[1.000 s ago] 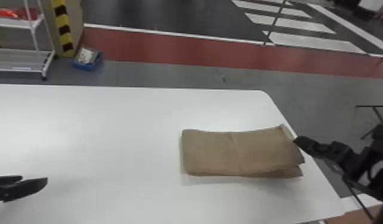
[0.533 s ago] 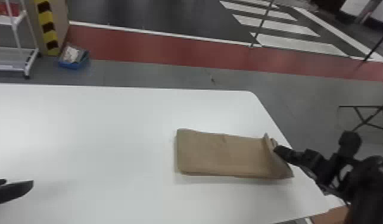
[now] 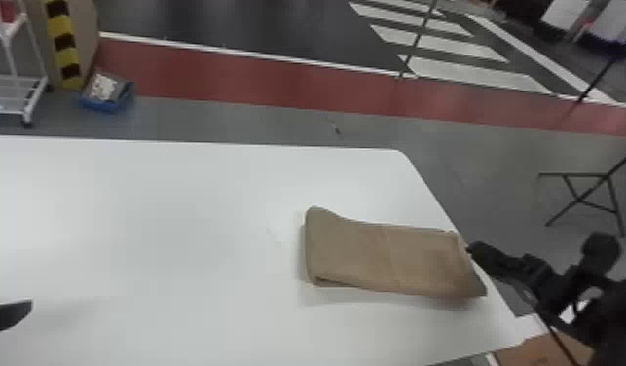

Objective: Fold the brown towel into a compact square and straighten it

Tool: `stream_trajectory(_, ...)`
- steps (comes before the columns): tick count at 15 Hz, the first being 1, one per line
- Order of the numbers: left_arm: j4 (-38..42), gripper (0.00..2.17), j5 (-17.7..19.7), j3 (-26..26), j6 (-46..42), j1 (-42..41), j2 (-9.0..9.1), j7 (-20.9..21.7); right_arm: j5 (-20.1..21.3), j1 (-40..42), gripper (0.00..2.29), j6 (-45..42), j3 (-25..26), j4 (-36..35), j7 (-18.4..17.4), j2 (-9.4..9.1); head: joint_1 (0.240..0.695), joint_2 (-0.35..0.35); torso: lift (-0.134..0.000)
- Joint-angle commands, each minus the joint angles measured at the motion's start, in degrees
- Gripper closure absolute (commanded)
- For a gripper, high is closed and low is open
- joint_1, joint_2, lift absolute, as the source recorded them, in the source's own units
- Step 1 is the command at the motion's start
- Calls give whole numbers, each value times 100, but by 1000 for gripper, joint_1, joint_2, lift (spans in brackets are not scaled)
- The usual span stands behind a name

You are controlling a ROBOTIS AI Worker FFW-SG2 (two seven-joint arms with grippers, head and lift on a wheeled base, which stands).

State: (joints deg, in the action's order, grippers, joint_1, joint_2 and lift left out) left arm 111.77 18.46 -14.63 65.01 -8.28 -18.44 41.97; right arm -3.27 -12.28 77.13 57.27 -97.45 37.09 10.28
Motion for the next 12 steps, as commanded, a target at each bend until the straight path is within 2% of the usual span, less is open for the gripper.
stream_trajectory(1, 20, 76, 0, -40, 0, -33, -10, 4, 98, 7, -2, -176, -85, 218, 9, -27, 695, -350, -124)
stream_trajectory(4, -6, 76, 0, -48, 0, -33, -19, 4, 168, 15, 124, -17, -102, 191, 27, 132, 695, -350, -124)
stream_trajectory(9, -15, 76, 9, -48, 0, -51, -2, 13, 652, 42, 218, -35, -296, 464, 18, 571, 695, -350, -124)
stream_trajectory(12, -33, 76, 0, -40, 0, -68, -2, 4, 1012, -46, 292, -176, -586, 692, 0, 694, 695, -350, -124)
